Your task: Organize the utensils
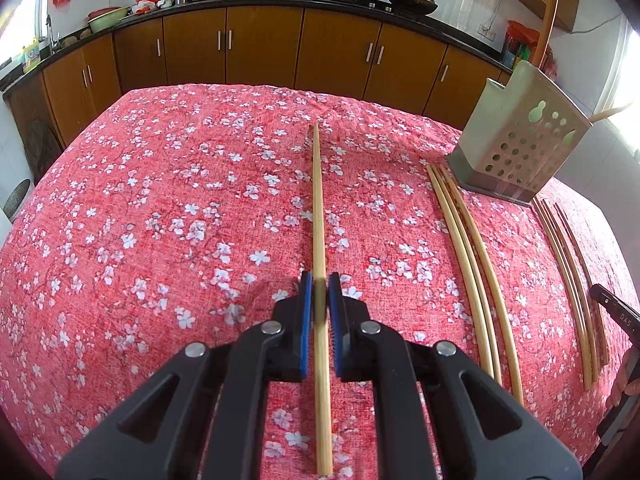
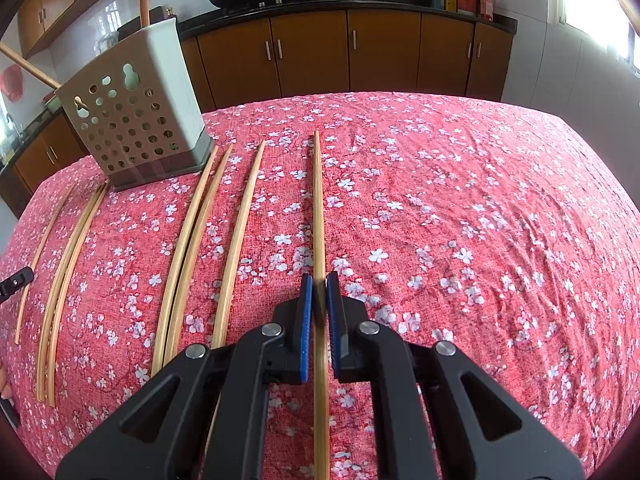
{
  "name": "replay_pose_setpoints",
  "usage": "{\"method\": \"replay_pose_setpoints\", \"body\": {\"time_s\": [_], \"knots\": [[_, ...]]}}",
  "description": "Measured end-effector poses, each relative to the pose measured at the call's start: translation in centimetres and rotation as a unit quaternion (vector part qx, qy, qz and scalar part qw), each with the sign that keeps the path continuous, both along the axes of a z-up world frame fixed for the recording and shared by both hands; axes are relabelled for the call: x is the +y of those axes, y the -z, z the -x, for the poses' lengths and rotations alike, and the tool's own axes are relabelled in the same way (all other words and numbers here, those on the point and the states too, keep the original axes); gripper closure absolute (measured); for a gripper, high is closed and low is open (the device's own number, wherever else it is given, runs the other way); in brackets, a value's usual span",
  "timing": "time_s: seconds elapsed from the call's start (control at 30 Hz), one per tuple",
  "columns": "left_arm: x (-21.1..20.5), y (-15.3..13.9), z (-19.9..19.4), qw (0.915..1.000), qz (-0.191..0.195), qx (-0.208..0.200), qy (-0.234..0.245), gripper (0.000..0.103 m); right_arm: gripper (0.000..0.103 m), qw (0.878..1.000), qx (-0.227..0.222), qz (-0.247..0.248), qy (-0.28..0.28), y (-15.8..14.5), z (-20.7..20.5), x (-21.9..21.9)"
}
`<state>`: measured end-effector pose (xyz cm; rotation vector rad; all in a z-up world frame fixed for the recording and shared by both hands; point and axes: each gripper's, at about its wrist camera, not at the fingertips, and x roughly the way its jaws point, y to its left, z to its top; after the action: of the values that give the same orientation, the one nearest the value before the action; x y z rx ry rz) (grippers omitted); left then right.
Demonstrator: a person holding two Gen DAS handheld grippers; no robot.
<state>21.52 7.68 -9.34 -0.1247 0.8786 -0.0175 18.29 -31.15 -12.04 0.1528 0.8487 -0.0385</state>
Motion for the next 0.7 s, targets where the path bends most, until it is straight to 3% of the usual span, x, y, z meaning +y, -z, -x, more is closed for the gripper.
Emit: {"method": "replay_pose_setpoints", "body": {"time_s": [0.37,0.47,0.7], "knots": [[-0.1,-0.1,0.0,1.0000,0.000,0.000,0.000,0.092,0.093,1.000,0.000,-0.004,0.000,0.0,0.0,0.0],[-0.7,-0.2,0.5,0.9997,-0.023,0.003,0.008,0.092,0.090,1.000,0.000,-0.003,-0.003,-0.1,0.4,0.2],[-1.0,-0.2,1.5,0.9994,-0.034,0.004,0.008,0.095,0.095,1.000,-0.001,-0.020,0.003,-0.2,1.1,-0.3]]}}
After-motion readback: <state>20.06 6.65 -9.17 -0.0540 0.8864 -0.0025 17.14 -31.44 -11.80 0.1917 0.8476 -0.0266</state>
